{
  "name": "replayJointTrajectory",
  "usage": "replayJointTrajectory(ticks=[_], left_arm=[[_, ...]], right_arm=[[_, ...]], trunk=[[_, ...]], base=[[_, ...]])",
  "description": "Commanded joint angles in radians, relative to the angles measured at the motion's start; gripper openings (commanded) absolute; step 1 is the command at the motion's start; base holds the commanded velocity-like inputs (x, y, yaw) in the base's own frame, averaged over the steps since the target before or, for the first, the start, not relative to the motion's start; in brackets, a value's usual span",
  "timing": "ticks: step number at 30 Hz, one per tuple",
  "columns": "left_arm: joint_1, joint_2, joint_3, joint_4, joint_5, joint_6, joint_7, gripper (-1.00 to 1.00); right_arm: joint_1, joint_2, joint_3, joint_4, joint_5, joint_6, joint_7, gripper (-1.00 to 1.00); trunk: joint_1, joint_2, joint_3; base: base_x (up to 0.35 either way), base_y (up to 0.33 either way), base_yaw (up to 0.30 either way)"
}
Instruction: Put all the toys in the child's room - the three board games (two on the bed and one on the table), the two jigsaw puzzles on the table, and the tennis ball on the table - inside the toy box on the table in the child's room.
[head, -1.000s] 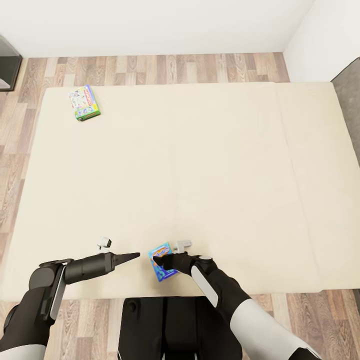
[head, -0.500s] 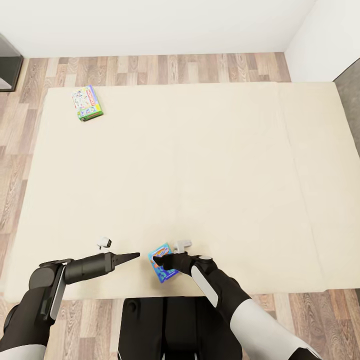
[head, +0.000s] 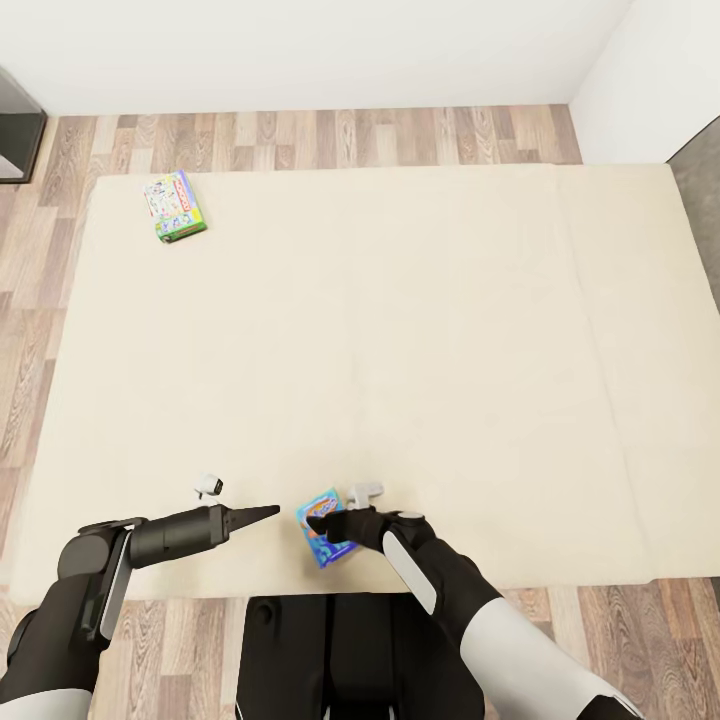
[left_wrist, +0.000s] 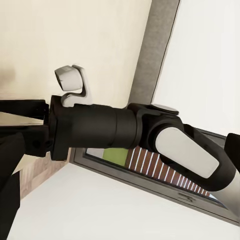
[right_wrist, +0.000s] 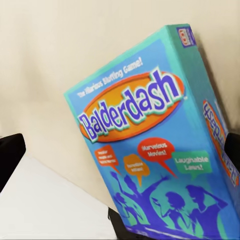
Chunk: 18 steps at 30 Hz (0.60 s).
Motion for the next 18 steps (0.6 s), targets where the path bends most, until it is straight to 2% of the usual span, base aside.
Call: replayJointTrajectory(ticks=[1,10,18], left_arm=[[0.000,0.000,0.000,0.000,-0.001,0.011,-0.004,1.00],[0.000,0.000,0.000,0.000,0.000,0.011,-0.004,1.00],[0.000,-0.001,0.000,0.000,0.001,0.010,-0.004,1.00]], right_arm=[[0.000,0.000,0.000,-0.001,-0.002,0.010,0.001,1.00],[0.000,0.000,0.001,0.000,-0.001,0.044,-0.002,1.00],[0.000,0.000,0.002,0.000,-0.001,0.113,-0.007,1.00]], trunk=[[0.001,-0.001,-0.001],[0.001,-0.001,-0.001],[0.001,-0.001,-0.001]], base=[[0.000,0.000,0.000],[0.000,0.000,0.000],[0.000,0.000,0.000]])
